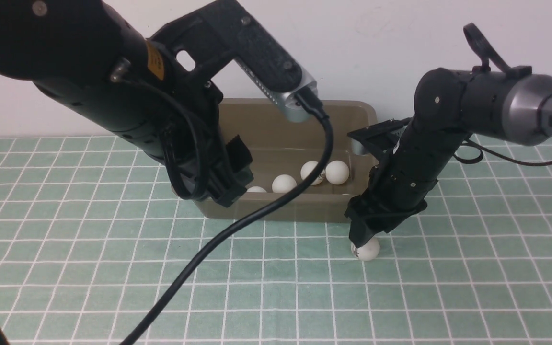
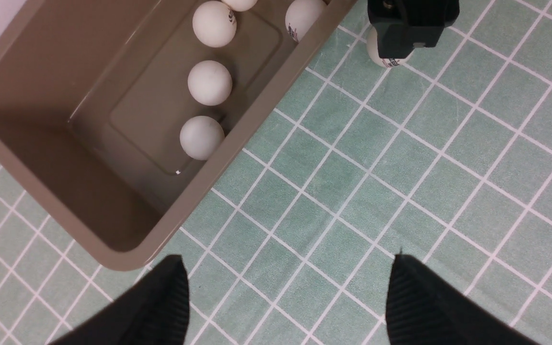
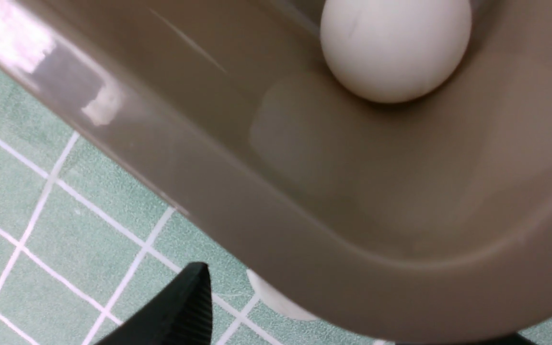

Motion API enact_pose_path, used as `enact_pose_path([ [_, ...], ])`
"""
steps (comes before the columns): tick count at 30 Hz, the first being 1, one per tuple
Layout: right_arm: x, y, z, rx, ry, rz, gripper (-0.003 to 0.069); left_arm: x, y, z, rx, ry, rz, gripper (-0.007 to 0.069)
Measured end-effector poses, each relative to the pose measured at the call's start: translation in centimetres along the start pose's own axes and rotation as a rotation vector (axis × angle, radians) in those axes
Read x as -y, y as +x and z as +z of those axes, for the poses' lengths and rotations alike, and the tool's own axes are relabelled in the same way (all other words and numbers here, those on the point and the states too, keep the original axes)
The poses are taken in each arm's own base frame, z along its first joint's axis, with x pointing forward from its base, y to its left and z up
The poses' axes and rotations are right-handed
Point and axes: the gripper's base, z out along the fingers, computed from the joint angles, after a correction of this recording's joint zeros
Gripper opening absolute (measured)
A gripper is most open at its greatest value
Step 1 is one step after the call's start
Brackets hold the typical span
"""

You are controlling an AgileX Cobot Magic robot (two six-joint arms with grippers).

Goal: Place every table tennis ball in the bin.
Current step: Use the right arm to clamp the table tennis ball closest to it

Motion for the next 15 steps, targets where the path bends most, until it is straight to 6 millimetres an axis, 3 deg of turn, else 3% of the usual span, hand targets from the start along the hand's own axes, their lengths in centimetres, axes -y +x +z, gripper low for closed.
enact_pose_path([
  [5, 0.1, 0.3, 0.0, -0.032, 0.01, 0.008, 0.0514, 0.0, 0.0, 0.0, 0.0, 0.0, 0.0, 0.0492],
  [15, -0.1, 0.4, -1.0, -0.022, 0.019, -0.001, 0.0527, 0.0, 0.0, 0.0, 0.0, 0.0, 0.0, 0.0492],
])
